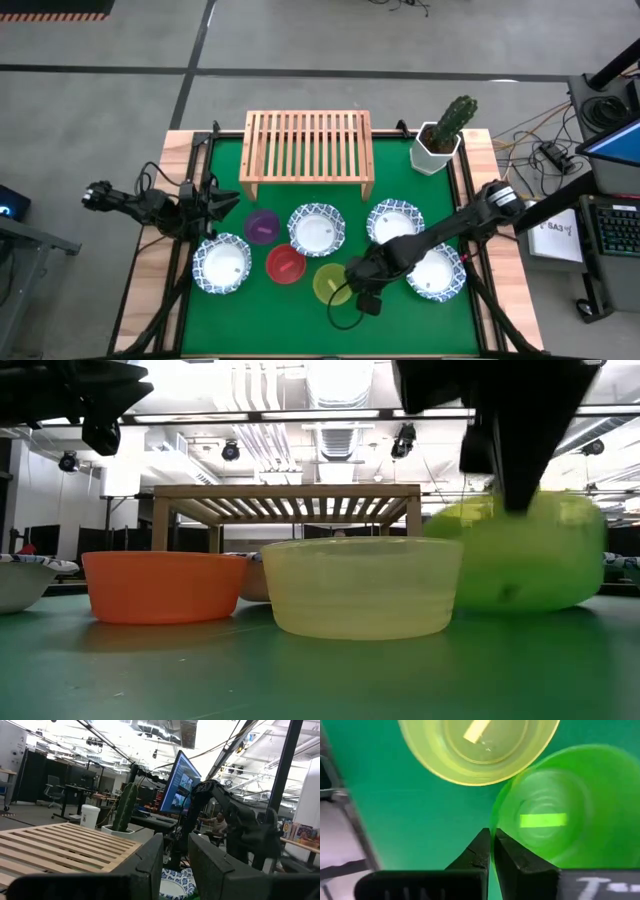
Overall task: Place and stack bowls onto a shelf
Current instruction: Put the small green bowl on the shelf
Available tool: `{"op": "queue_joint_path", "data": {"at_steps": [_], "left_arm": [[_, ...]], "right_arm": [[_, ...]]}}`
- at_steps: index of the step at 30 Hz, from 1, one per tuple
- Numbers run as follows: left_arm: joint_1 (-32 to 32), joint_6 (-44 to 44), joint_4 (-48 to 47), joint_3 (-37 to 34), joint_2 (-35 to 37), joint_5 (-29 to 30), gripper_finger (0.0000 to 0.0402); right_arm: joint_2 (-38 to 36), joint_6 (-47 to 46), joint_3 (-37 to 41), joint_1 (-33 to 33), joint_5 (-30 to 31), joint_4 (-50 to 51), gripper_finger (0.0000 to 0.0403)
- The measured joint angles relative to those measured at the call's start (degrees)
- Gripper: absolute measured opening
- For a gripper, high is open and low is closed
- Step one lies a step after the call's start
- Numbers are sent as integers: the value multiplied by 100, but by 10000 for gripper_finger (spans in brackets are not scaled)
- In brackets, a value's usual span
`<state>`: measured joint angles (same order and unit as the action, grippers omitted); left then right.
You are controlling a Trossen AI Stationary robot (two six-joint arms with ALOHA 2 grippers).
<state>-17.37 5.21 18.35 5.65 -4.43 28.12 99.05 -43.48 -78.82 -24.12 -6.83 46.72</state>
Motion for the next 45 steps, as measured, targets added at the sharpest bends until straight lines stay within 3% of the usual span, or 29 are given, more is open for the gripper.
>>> {"op": "queue_joint_path", "data": {"at_steps": [9, 15, 21, 26, 32, 38, 45], "left_arm": [[0, 0, -2, 0, 0, 0, 75], [0, -2, -2, 0, 0, 0, 75], [0, -2, -7, 0, 0, 0, 75], [0, -1, -7, 0, 0, 0, 75], [0, 0, -7, 0, 0, 2, 75], [0, -2, -17, 0, 0, 2, 75], [0, -30, -22, 0, 0, 2, 75]], "right_arm": [[-790, 125, -482, 24, 165, 132, 8], [-1085, 899, -944, 93, 927, 102, 8], [-1117, 2452, -1447, 354, 2052, 107, 8], [-881, 3903, -1971, 930, 2777, 109, 8], [-393, 5167, -2580, 2051, 2844, 141, 8], [165, 5442, -3326, 3074, 2745, 723, 8], [690, 5398, -3784, 3560, 2730, 1286, 8]]}}
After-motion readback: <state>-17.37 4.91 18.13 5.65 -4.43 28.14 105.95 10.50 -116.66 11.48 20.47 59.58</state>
